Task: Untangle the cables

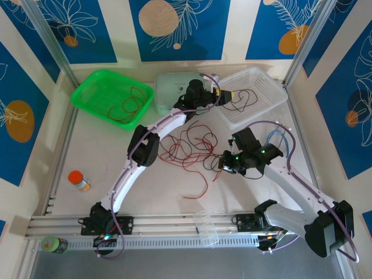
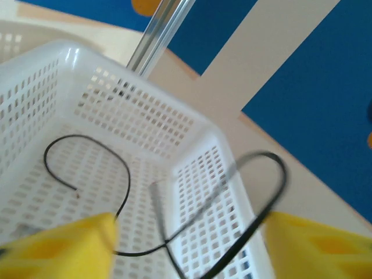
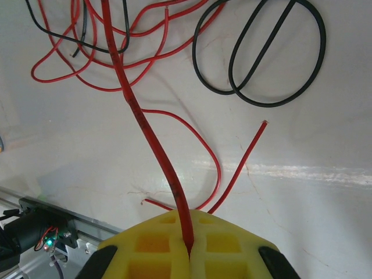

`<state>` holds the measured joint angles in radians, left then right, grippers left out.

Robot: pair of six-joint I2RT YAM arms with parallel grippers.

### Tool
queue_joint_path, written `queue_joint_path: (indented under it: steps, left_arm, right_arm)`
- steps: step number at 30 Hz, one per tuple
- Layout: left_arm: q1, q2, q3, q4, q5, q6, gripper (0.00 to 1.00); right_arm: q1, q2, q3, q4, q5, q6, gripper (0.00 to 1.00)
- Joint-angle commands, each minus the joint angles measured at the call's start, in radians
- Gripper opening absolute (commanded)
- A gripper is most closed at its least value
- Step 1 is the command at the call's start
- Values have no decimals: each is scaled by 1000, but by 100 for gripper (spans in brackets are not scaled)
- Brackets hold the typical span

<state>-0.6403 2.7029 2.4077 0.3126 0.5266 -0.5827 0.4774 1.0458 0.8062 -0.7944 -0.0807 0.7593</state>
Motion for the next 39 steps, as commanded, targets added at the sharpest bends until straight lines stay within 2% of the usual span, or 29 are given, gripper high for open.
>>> queue_joint_path:
  steps: [1, 6, 13, 16, 18, 23, 29, 35, 39]
  left_arm:
    - [-7, -97, -3, -42, -16, 104, 100]
    - [-8, -164, -5, -208, -41, 244, 100]
    - [-15, -270, 20, -551, -212, 490, 100]
    - [-16, -344, -25, -631, -268, 557, 100]
    - [-16, -426, -120, -621, -299, 589, 98]
    - [-16, -722, -490, -480, -371, 630, 96]
    - [-17, -1028, -877, -357, -331, 603, 93]
    - [-34, -1195, -1131, -281, -274, 553, 92]
    - [-64, -1250, -1244, -222, -287, 532, 92]
  right_arm:
    - [-9, 11, 48, -17, 5, -10, 0]
    - [-42, 5, 94, -34, -4, -32, 0]
    - [-99, -5, 144, -48, -38, -57, 0]
    - [-126, -13, 168, -52, -60, -71, 0]
    - [-151, -19, 197, -59, -72, -85, 0]
    - [-230, -29, 358, -117, -111, -152, 0]
    - [-272, 27, 669, -192, -175, -232, 0]
    - [-275, 104, 928, -215, -219, -262, 0]
    - [-275, 159, 1069, -210, -248, -265, 0]
